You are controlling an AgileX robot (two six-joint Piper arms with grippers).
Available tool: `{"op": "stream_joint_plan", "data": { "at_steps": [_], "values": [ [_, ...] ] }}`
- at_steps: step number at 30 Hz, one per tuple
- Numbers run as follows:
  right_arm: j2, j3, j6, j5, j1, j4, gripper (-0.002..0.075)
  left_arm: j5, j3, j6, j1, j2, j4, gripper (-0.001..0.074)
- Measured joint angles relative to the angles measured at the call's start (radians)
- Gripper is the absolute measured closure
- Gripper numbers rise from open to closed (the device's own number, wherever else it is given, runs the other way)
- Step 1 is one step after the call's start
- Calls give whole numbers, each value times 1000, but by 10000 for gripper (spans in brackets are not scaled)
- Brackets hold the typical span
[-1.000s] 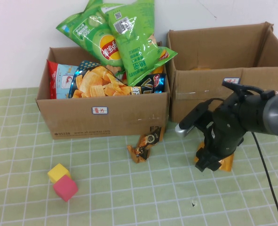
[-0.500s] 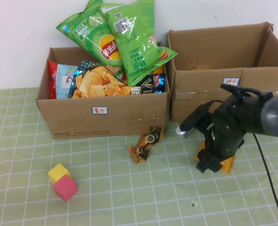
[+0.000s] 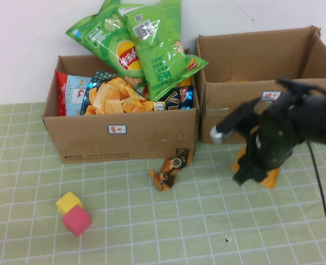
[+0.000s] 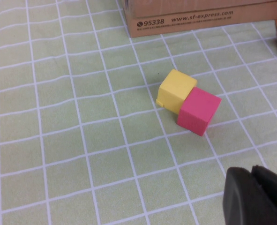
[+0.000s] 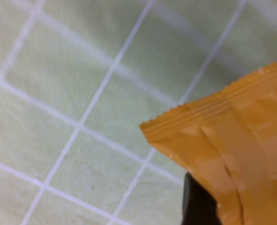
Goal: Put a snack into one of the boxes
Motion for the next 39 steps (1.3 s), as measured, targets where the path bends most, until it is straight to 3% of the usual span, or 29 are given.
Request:
{"op": "stream_joint_plan", "data": {
  "at_steps": [7,12,17,20,26,33,36,39],
  "values": [
    [-216,-46,7,-68,2,-21,351,0,0,0,0,0,0,737],
    [-265,-147,148,-275,0,-231,352,0,0,0,0,0,0,737],
    [-163,-297,504,-472,-62,-429,352,0,0,0,0,0,0,737],
    [-62,-371,714,-481,-114,-453,351,0,0,4,0,0,0,737],
    [122,-481,1073,-244,-154,-455,260,0,0,9,0,0,0,737],
    [140,-514,1025,-151,-154,-372,274,-10,0,11,0,0,25,737],
    [98,-522,906,-133,-152,-250,363,-33,0,11,0,0,53,737],
    [35,-524,755,-89,-151,-134,527,-40,0,11,0,-22,61,737]
  ]
}}
